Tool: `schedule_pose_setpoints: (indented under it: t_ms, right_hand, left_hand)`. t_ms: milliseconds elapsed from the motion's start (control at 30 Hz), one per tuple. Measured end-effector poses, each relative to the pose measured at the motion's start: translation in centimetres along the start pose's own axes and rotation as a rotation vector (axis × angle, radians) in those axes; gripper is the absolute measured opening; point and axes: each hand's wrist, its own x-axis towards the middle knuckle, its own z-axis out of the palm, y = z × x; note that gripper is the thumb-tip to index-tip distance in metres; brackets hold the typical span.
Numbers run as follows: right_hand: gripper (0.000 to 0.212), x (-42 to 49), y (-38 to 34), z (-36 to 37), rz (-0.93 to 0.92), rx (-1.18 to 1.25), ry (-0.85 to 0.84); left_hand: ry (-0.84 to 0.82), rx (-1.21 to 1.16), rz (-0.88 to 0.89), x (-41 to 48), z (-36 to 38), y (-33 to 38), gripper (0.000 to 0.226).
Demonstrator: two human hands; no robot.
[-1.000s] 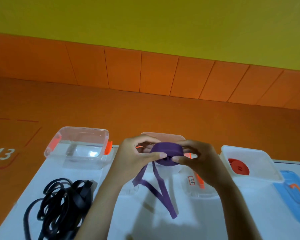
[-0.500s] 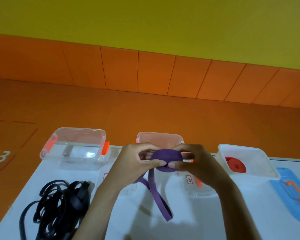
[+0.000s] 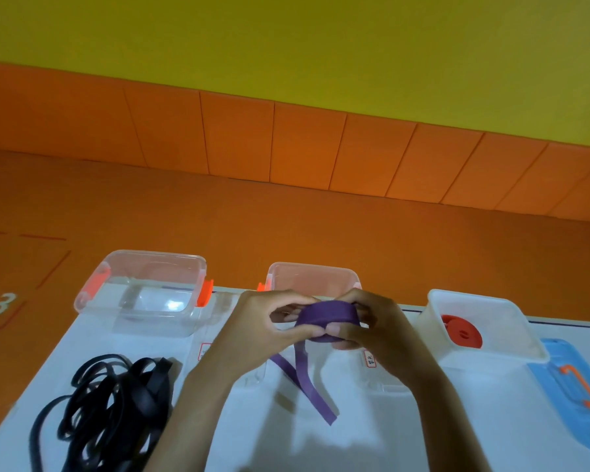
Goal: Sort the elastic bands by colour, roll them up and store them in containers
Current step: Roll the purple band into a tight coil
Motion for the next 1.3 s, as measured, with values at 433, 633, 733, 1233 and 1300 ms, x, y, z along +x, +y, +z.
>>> schedule_pose_setpoints:
  t_ms: [433, 633, 733, 1233, 1300]
  right_hand:
    - [0.037, 0.1, 0.5, -1.0, 0.046, -0.087, -0.055]
    - [0.027, 0.0, -0.4, -1.5, -0.147, -0.252, -0.011]
    - [0.022, -0.3, -0.7, -2.0, -0.122, -0.102, 0.052]
    - [0.025, -0.8, -1.2, -2.5, -0.168, -0.238, 0.027]
    - [0.026, -0.9, -1.1, -2.4, -0.156, -0.168, 0.070]
  left_hand:
    - [-0.021, 0.032, -0.054, 0.0, -1.0, 0.0, 0.029]
    - [0.013, 0.049, 0.026, 0.3, -0.4, 0.4, 0.033]
    - [0.051, 0.024, 0.022, 0.5, -0.3, 0.6, 0.034]
    - [-0.108, 0.029, -0.062, 0.4, -0.9, 0.9, 0.034]
    - [-0.125, 0.004, -0.108, 0.4, -1.5, 1.0, 0.033]
